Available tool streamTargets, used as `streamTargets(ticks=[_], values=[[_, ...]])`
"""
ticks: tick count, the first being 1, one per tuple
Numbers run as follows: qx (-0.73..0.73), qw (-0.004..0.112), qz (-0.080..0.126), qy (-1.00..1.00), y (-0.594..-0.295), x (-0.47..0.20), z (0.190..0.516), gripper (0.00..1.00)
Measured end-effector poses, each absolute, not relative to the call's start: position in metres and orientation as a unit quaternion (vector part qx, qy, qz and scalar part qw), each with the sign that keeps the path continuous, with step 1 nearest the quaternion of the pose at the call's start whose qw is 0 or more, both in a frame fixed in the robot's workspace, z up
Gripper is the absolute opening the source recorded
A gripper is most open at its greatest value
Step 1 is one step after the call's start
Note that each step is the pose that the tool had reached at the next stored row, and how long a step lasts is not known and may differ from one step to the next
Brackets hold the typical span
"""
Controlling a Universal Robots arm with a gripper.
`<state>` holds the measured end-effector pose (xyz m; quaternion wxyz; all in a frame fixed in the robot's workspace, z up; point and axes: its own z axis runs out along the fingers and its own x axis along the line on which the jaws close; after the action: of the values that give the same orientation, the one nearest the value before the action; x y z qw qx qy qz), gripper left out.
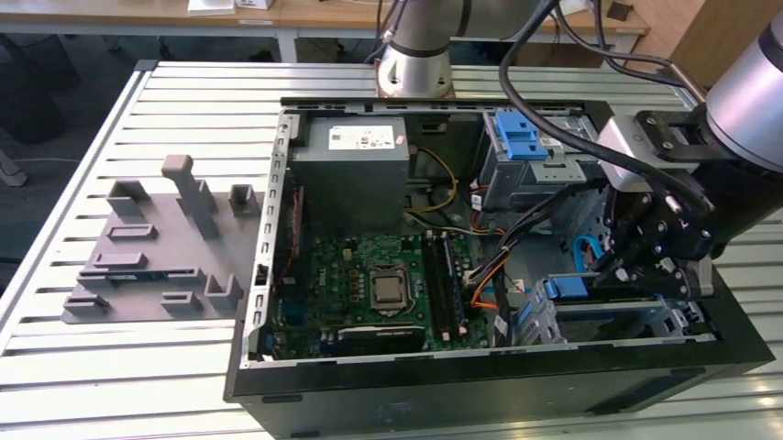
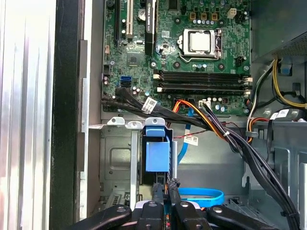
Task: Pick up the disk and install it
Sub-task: 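Insert the second disk wire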
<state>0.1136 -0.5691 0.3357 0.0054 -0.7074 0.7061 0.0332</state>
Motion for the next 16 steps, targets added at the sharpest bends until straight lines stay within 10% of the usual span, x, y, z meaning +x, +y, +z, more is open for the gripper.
streamTargets(ticks=[16], values=[[-0.706, 0.005, 0.034, 0.707, -0.5692, 0.1150, 0.3314, 0.16]])
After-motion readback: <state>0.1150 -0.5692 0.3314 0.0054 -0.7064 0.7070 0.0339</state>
